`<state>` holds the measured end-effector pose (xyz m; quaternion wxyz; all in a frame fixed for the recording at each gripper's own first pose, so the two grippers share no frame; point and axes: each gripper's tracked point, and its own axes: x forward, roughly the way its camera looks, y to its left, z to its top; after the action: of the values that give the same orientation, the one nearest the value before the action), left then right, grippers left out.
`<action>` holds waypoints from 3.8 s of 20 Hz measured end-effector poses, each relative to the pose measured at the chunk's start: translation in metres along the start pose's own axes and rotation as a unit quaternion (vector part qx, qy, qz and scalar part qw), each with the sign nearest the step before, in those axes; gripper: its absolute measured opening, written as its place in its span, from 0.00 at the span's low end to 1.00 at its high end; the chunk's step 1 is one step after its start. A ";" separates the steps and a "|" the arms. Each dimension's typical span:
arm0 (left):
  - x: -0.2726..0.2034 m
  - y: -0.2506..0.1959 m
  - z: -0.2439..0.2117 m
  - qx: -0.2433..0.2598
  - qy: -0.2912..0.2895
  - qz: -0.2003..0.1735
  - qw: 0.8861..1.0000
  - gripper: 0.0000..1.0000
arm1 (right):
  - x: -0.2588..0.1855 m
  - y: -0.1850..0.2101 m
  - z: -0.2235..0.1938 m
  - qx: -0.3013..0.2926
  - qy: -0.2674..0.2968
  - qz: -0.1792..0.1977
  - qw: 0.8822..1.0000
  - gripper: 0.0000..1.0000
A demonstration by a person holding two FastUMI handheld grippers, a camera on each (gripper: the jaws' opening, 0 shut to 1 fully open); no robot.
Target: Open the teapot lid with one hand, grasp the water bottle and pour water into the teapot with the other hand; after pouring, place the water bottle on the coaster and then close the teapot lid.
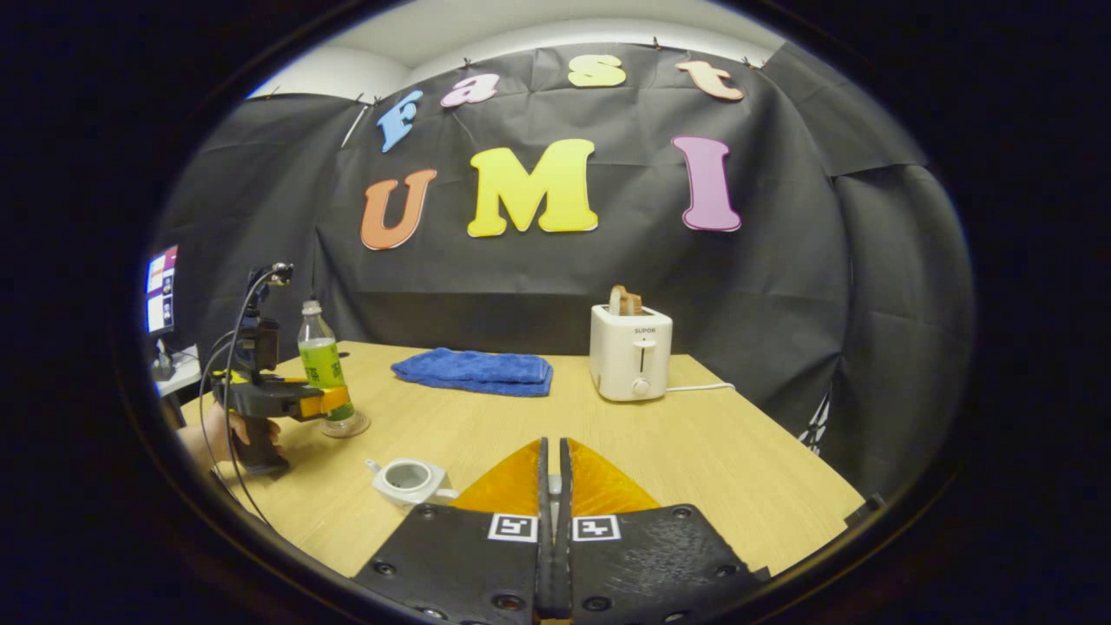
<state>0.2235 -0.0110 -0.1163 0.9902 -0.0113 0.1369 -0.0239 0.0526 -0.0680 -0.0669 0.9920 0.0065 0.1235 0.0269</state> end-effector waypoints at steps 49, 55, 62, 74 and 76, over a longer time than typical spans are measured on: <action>-0.203 0.072 0.050 -0.012 -0.115 0.090 0.989 1.00 | 0.069 0.137 -0.049 -0.057 0.008 0.108 0.992 0.00; -0.206 0.064 0.052 -0.009 -0.115 0.082 0.990 1.00 | 0.058 0.141 -0.031 -0.041 -0.022 0.111 0.993 0.44; -0.220 0.039 0.073 -0.002 -0.132 0.056 0.990 1.00 | 0.017 0.118 0.030 -0.035 -0.091 0.070 0.993 0.93; -0.267 -0.030 0.090 0.022 -0.177 0.031 0.984 0.99 | -0.082 0.091 0.059 -0.015 -0.157 0.023 0.987 0.96; -0.271 -0.044 0.082 0.020 -0.172 0.025 0.985 0.99 | -0.090 0.090 0.052 -0.016 -0.155 0.024 0.987 0.95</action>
<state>-0.0166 -0.0398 0.0369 0.9993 0.0081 -0.0359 0.0008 -0.0262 0.0171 0.0077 0.9982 -0.0022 -0.0325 0.0511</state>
